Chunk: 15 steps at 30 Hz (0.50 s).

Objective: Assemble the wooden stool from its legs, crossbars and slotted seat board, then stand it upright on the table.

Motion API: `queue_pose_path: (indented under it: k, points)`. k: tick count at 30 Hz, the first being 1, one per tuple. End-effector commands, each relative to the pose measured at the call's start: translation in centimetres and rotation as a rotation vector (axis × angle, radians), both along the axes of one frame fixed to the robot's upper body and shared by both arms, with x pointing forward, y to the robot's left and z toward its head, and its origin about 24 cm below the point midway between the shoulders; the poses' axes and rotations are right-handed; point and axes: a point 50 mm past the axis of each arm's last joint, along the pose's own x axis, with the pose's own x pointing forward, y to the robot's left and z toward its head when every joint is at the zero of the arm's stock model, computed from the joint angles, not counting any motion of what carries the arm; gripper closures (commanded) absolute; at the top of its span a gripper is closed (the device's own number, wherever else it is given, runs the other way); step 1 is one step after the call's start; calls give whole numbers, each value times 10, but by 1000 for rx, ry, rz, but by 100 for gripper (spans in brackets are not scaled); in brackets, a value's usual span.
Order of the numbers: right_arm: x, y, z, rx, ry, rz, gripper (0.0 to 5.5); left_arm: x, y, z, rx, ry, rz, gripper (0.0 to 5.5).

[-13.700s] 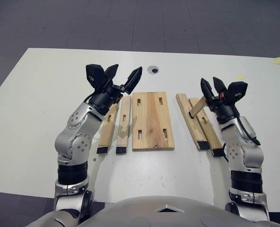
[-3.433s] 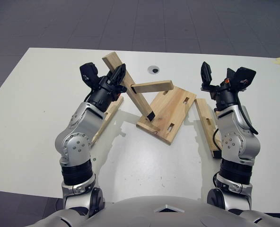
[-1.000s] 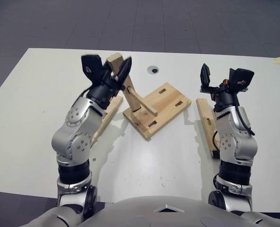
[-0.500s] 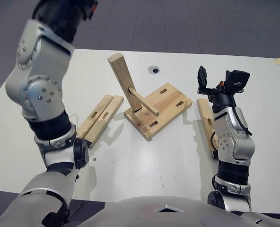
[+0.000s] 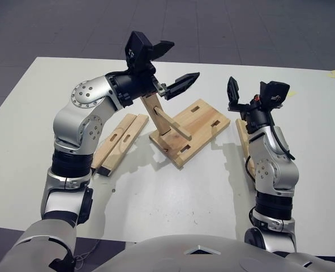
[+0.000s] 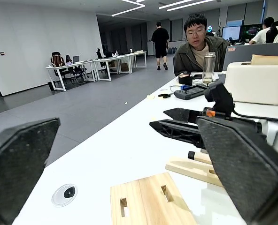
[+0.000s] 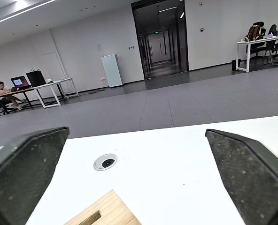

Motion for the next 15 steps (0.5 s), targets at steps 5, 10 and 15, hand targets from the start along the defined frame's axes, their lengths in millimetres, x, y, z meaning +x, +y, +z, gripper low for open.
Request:
queue_pose_path:
  k: [5, 10, 15]
  points:
    - [-1, 4, -2, -2, 4, 10, 10, 6, 0, 18, -215, 65, 43, 12]
    - [1, 4, -2, -3, 3, 13, 10, 1, 13, 83, -442, -36, -5, 12]
    - [2, 4, 0, -1, -4, 12, 10, 18, 30, 86, -377, -84, 134, 12]
